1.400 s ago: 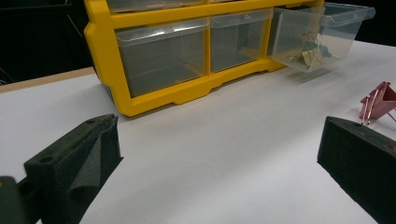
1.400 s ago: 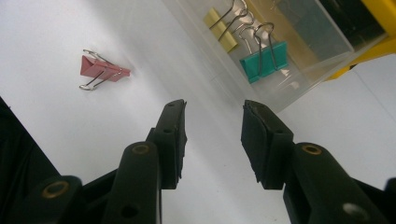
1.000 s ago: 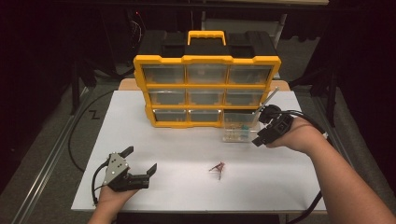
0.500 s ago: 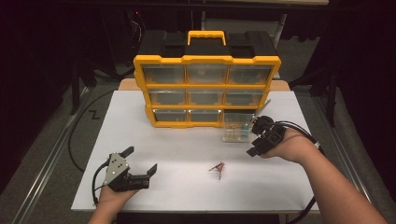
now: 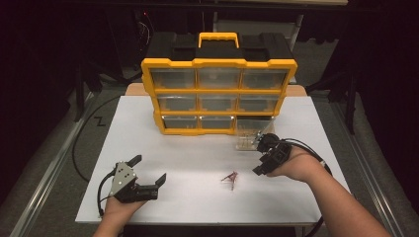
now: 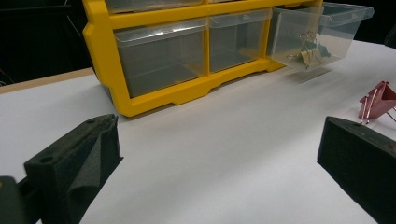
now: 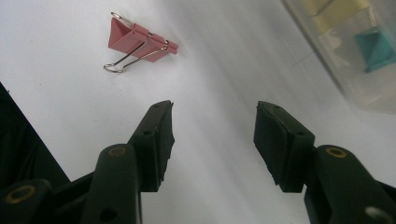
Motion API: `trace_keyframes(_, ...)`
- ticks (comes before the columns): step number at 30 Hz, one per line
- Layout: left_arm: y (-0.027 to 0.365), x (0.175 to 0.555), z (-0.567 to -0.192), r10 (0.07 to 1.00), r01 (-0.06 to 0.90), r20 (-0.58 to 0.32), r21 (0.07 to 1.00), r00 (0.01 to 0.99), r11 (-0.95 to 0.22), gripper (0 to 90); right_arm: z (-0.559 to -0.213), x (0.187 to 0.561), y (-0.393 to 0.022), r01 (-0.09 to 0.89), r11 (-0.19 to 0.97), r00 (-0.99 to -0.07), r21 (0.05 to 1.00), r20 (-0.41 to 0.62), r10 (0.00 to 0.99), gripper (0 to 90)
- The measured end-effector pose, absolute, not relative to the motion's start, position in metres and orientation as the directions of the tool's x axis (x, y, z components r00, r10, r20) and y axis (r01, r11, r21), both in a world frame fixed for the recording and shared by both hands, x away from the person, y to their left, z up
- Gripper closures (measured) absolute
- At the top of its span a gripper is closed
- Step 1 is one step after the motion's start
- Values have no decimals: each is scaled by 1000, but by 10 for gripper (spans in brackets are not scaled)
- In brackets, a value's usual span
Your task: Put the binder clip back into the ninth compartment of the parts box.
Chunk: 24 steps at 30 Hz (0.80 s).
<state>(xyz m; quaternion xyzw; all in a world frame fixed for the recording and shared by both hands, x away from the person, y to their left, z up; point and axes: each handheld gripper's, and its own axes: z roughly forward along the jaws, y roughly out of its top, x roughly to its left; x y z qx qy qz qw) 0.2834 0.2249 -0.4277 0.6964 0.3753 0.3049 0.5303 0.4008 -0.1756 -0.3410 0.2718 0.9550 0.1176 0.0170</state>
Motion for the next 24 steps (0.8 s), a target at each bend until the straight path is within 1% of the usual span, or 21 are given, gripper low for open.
trace_keyframes(7, 224, 284, -428, 845, 198, 28, 967, 533, -157, 3, -357, 393, -165, 508, 831, -856, 227, 25, 516, 441)
trace_keyframes(15, 224, 284, -428, 845, 199, 28, 967, 534, -158, 3, -377, 384, -153, 490, 844, -868, 219, 33, 495, 424)
trace_keyframes(24, 223, 284, -428, 844, 199, 29, 967, 535, -160, 3, -390, 372, -143, 481, 847, -872, 226, 20, 489, 387)
